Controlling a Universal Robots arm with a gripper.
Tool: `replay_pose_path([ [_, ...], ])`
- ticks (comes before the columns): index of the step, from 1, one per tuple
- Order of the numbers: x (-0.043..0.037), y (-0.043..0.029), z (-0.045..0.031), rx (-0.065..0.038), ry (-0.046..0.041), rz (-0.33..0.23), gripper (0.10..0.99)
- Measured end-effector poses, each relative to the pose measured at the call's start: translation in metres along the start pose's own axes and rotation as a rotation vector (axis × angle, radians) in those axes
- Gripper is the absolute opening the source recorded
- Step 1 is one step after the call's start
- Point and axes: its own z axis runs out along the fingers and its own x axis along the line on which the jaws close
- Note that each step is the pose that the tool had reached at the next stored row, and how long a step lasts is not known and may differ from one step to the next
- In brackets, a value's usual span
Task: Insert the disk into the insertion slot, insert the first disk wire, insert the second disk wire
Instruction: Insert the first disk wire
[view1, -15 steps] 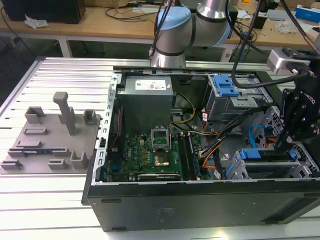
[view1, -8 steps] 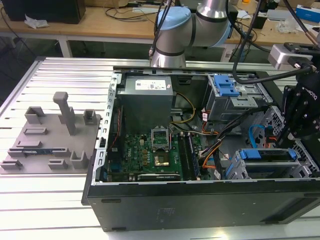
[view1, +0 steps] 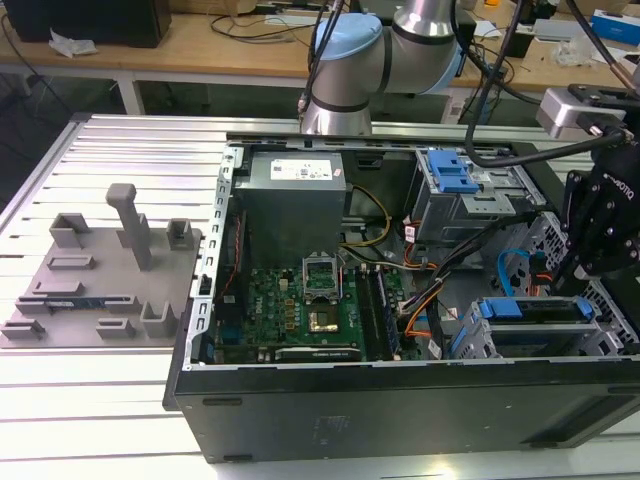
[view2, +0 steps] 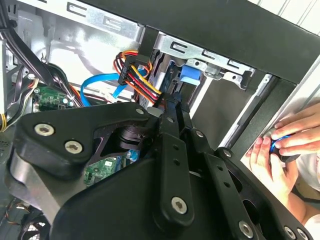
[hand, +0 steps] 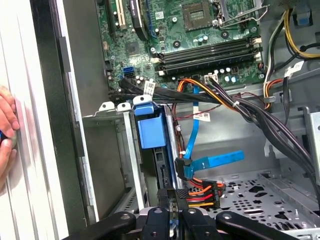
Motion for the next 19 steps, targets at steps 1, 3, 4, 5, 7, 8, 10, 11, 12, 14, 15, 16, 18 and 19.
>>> replay_pose_path([
  [1, -0.0001, -0.0002, 0.0000, 0.000, -0.0008, -0.009, 0.165],
  [3, -0.0001, -0.0008, 0.0000, 0.002, -0.0025, -0.040, 0.165],
  [4, -0.0002, -0.0008, 0.0000, 0.002, -0.0027, -0.046, 0.165],
  [5, -0.0001, -0.0008, 0.0000, 0.001, -0.0027, -0.046, 0.165],
  [7, -0.0001, -0.0008, 0.0000, 0.001, -0.0027, -0.047, 0.165],
  [8, -0.0001, -0.0008, 0.0000, 0.001, -0.0026, -0.047, 0.165],
  [10, -0.0001, -0.0008, 0.0002, 0.001, -0.0026, -0.047, 0.165],
  [11, -0.0001, -0.0008, 0.0004, 0.001, -0.0026, -0.047, 0.165],
  [12, -0.0002, -0.0008, 0.0009, 0.001, -0.0027, -0.047, 0.165],
  [14, -0.0001, -0.0009, 0.0015, 0.001, -0.0026, -0.047, 0.165],
  [15, -0.0001, -0.0009, 0.0019, 0.001, -0.0026, -0.047, 0.165],
  [16, 0.0000, -0.0009, 0.0022, 0.001, -0.0027, -0.047, 0.165],
  [18, 0.0001, -0.0009, 0.0027, 0.001, -0.0025, -0.047, 0.165],
  [19, 0.0001, -0.0009, 0.0027, 0.001, -0.0025, -0.047, 0.165],
])
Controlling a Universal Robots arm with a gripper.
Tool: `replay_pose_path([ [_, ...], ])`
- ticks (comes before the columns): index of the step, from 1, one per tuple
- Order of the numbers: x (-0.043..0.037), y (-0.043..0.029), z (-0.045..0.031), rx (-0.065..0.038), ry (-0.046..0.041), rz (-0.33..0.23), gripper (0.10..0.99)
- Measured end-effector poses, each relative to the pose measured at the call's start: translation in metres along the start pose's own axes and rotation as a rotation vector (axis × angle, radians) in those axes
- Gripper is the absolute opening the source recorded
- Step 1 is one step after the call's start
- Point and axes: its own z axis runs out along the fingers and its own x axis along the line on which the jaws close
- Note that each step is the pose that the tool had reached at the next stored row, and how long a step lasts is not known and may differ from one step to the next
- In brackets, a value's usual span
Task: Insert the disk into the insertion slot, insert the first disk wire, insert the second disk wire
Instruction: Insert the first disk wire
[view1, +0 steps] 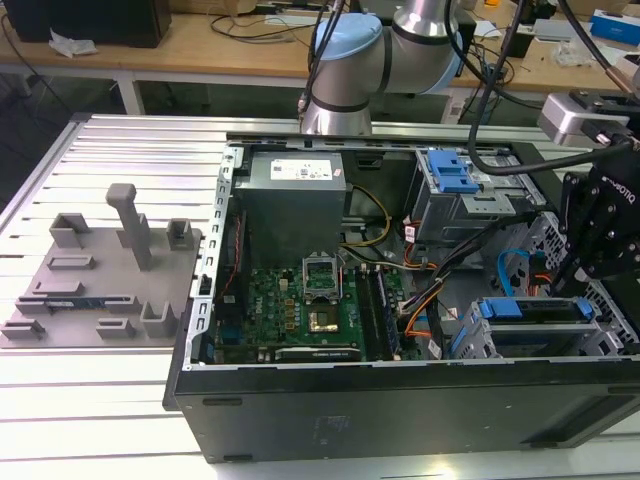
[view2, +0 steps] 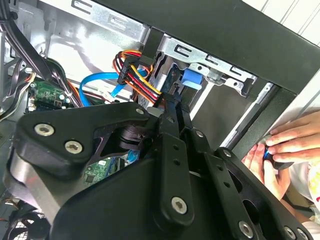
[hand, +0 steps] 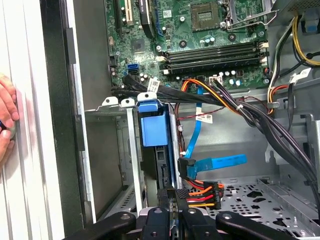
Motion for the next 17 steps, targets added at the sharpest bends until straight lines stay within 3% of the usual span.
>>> replay_pose_path([
  [17, 0.0003, -0.0001, 0.0037, 0.000, -0.0003, 0.000, 0.165],
])
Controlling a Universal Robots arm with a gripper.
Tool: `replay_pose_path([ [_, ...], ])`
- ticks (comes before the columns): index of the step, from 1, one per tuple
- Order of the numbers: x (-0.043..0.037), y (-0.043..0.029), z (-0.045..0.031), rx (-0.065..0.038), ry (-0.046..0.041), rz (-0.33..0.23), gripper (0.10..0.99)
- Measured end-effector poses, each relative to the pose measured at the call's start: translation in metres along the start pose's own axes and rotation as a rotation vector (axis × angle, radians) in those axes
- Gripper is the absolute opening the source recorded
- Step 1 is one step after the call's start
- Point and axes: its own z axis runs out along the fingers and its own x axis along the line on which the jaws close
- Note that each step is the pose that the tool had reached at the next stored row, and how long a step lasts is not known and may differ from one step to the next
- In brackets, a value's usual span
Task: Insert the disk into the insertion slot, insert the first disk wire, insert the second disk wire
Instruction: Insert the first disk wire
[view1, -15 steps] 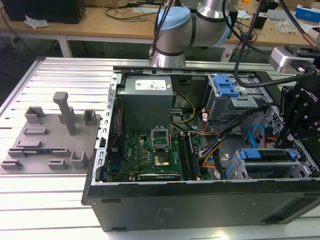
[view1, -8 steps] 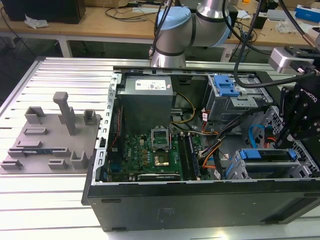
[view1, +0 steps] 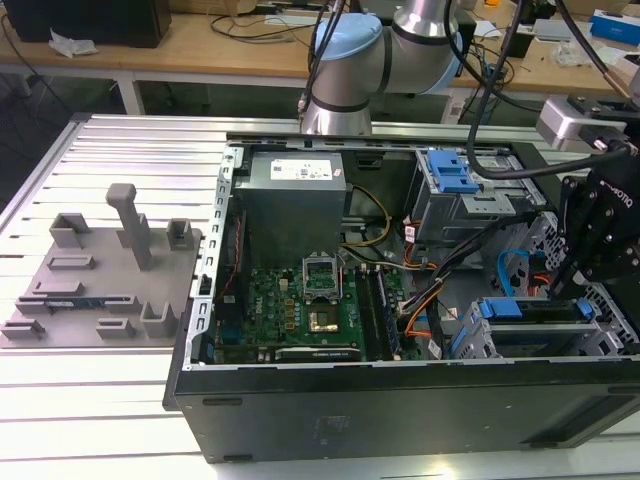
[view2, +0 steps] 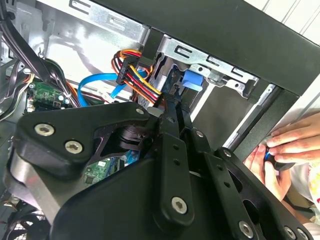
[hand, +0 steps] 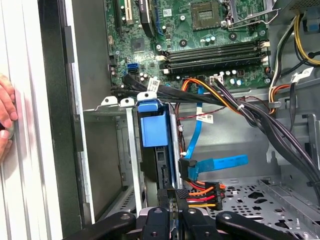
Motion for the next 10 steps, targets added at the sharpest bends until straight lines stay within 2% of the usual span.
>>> replay_pose_path([
  [10, 0.0008, -0.0001, 0.0039, 0.000, 0.0003, 0.000, 0.165],
])
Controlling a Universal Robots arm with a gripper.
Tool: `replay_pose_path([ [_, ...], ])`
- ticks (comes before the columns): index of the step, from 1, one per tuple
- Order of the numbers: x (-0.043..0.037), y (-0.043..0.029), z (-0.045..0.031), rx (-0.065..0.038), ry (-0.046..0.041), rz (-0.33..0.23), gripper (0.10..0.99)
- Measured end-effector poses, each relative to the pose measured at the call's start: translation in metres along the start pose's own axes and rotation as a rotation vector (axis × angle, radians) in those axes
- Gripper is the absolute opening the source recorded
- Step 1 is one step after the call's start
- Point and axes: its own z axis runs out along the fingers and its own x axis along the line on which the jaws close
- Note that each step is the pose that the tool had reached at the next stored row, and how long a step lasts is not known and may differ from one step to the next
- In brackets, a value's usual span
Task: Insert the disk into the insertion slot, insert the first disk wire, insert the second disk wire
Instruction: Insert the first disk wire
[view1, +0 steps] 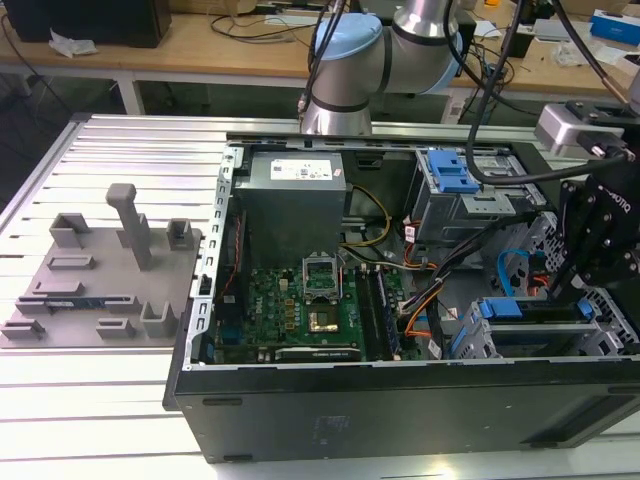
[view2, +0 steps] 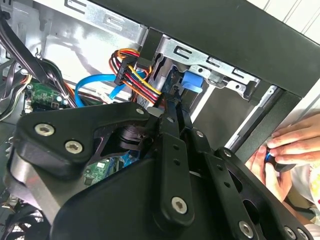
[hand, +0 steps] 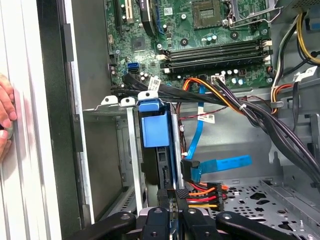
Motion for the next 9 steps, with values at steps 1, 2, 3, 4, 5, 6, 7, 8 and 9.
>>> replay_pose_path([
  [1, 0.0000, 0.0000, 0.0006, 0.000, 0.0000, 0.000, 0.165],
  [2, 0.0000, 0.0000, 0.0008, 0.000, 0.0001, 0.000, 0.165],
  [3, 0.0000, 0.0000, 0.0012, 0.000, 0.0000, 0.000, 0.165],
  [4, 0.0000, 0.0000, 0.0017, 0.000, 0.0000, 0.000, 0.165],
  [5, 0.0000, 0.0000, 0.0020, 0.000, 0.0000, 0.000, 0.165],
  [6, -0.0001, 0.0000, 0.0024, 0.000, -0.0001, 0.000, 0.165],
  [7, -0.0001, 0.0000, 0.0028, 0.000, 0.0000, 0.000, 0.165],
  [8, -0.0001, -0.0001, 0.0030, 0.000, 0.0002, 0.000, 0.165],
  [9, -0.0001, -0.0001, 0.0037, 0.000, 0.0001, 0.000, 0.165],
])
